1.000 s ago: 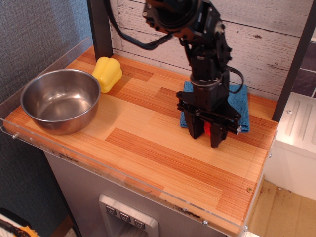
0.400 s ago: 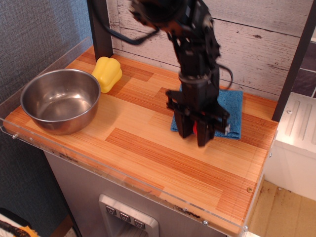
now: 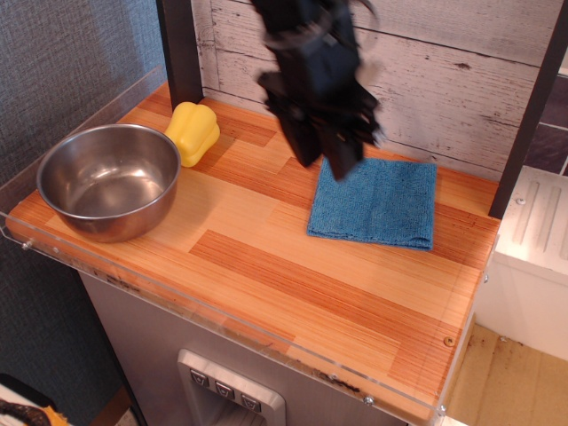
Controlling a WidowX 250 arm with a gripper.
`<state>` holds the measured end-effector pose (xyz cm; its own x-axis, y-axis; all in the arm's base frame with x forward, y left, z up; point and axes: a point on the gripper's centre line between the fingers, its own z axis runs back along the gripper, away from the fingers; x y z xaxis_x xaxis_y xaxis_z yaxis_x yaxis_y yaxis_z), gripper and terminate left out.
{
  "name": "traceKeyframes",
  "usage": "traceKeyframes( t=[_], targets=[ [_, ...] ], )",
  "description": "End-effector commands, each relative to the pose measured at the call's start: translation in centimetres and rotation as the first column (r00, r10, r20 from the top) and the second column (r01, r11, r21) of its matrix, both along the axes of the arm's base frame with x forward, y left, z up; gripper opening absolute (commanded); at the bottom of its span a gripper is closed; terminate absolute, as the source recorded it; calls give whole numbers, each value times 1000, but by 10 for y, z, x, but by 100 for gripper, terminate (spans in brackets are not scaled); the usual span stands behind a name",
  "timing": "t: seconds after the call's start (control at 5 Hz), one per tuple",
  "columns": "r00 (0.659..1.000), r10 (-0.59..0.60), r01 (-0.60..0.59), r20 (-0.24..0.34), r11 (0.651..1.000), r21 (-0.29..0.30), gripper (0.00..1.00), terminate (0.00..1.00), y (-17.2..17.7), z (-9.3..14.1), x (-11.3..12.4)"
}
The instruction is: Pick up the red fork and place it on the right of the pot
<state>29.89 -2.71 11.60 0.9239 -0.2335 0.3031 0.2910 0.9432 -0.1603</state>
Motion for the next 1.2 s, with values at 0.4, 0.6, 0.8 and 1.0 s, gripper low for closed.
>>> traceKeyframes(
  t=[0.4,0.6,0.8,1.0],
  targets=[
    [948,-136,185,-288,971,152,0,0,90,-65,-45],
    [939,-101,163,-330,973,165,0,0,91,-79,-51],
    [929,-102,173,-355,969,176,0,0,87,-83,-52],
    [946,-91,155,-310,970,186,100,0,85,-67,-52]
  ],
)
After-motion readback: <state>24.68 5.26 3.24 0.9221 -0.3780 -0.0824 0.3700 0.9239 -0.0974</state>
